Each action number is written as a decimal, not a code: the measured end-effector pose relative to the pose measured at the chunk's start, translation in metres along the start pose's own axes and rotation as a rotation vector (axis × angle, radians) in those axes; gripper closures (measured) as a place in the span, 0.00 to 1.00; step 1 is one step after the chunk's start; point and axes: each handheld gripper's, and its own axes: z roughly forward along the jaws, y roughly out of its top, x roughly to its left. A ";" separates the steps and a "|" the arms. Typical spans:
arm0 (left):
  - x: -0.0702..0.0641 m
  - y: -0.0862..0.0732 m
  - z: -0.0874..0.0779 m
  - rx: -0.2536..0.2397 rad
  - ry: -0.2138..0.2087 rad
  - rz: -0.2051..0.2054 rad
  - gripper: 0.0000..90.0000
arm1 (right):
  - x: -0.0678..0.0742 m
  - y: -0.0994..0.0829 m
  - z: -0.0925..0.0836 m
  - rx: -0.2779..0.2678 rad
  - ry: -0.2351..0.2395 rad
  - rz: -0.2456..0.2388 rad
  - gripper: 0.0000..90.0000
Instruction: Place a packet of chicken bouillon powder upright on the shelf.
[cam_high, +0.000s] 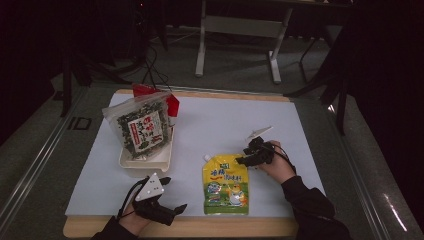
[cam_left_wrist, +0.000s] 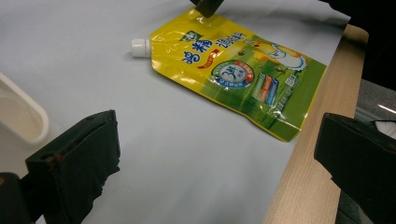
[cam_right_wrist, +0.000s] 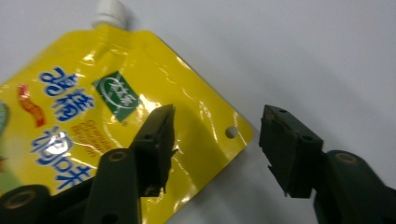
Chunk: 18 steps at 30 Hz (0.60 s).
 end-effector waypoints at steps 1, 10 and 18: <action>0.000 0.000 0.000 0.000 0.000 0.000 0.01 | 0.000 0.000 0.000 0.000 0.000 0.000 0.47; 0.000 0.000 0.001 0.002 -0.004 -0.001 0.01 | -0.001 0.000 0.014 0.081 -0.012 -0.009 0.40; -0.001 0.000 0.002 0.007 -0.006 0.005 0.01 | 0.016 0.005 0.013 0.133 -0.035 -0.062 0.83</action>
